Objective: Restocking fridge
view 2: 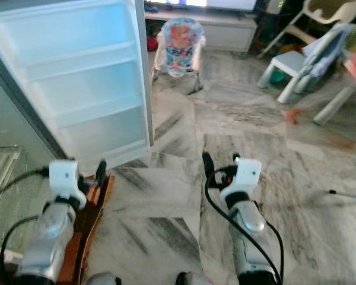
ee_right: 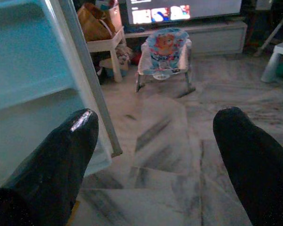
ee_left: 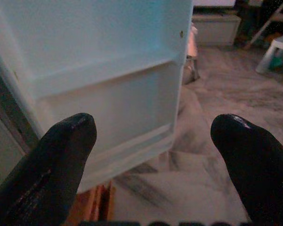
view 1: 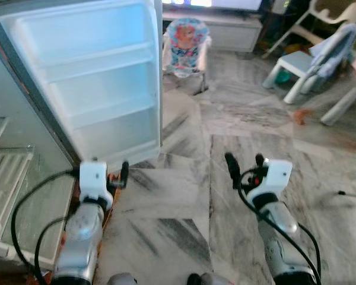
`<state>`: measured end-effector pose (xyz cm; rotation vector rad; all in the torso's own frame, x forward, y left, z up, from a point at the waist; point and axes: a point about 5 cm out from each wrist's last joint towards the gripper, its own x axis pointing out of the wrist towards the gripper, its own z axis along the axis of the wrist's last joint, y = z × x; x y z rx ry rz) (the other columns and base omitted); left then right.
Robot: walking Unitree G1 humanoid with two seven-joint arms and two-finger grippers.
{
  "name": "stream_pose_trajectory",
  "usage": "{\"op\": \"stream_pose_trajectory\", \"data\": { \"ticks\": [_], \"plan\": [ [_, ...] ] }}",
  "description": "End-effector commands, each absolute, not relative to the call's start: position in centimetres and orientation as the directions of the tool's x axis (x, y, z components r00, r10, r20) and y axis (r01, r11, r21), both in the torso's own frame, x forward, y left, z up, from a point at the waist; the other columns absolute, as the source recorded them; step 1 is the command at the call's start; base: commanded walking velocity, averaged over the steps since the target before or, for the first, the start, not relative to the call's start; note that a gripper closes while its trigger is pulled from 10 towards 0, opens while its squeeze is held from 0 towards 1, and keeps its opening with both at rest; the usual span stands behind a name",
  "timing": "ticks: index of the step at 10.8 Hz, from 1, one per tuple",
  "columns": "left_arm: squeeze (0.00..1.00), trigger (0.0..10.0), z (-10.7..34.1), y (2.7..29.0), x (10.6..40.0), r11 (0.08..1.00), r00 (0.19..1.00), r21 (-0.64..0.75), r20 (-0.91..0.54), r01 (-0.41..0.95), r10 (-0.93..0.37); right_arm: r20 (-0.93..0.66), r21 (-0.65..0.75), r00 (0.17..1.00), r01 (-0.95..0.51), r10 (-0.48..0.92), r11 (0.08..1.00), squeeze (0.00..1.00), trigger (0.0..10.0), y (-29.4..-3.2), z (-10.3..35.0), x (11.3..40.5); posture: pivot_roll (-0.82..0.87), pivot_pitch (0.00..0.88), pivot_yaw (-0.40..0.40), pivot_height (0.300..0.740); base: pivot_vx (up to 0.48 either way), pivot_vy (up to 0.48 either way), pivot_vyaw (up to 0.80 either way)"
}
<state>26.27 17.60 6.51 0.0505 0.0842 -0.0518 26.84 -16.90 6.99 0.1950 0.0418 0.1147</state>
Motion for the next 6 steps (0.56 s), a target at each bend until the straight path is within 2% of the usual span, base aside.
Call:
{"op": "stream_pose_trajectory", "data": {
  "ticks": [1,2,3,4,6],
  "plan": [
    [0.0,10.0,6.65,17.23,26.61,0.996,0.993,0.038,-0.088,0.076,-0.073,-0.018,0.183,0.993,-0.109,0.114,0.977,0.0,10.0,-17.36,7.37,26.91,0.11,0.044,-0.039,0.74,0.266,-0.398,0.0],
    [0.0,10.0,6.88,17.21,26.95,0.996,0.994,0.045,-0.083,0.081,-0.077,-0.015,0.167,0.992,-0.118,0.122,0.979,0.0,10.0,-17.39,7.46,27.03,0.1,0.05,-0.041,0.74,0.24,-0.412,0.0],
    [0.0,10.0,7.1,17.25,27.16,0.996,0.994,0.052,-0.08,0.078,-0.074,-0.009,0.158,0.992,-0.126,0.129,0.979,0.0,10.0,-17.4,7.67,27.12,0.1,0.056,-0.041,0.74,0.0,-0.416,0.0],
    [0.0,10.0,7.32,17.07,27.22,0.994,0.993,0.059,-0.077,0.09,-0.085,-0.012,0.146,0.991,-0.127,0.13,0.981,0.0,10.0,-17.41,7.75,27.19,0.11,0.067,-0.038,0.74,0.24,-0.412,0.41],
    [0.0,10.0,7.33,16.8,27.15,0.993,0.992,0.064,-0.077,0.102,-0.097,-0.017,0.147,0.991,-0.129,0.133,0.981,0.0,10.0,-17.31,7.6,27.05,0.11,0.07,-0.041,0.74,0.257,-0.403,0.0]
  ]
}}
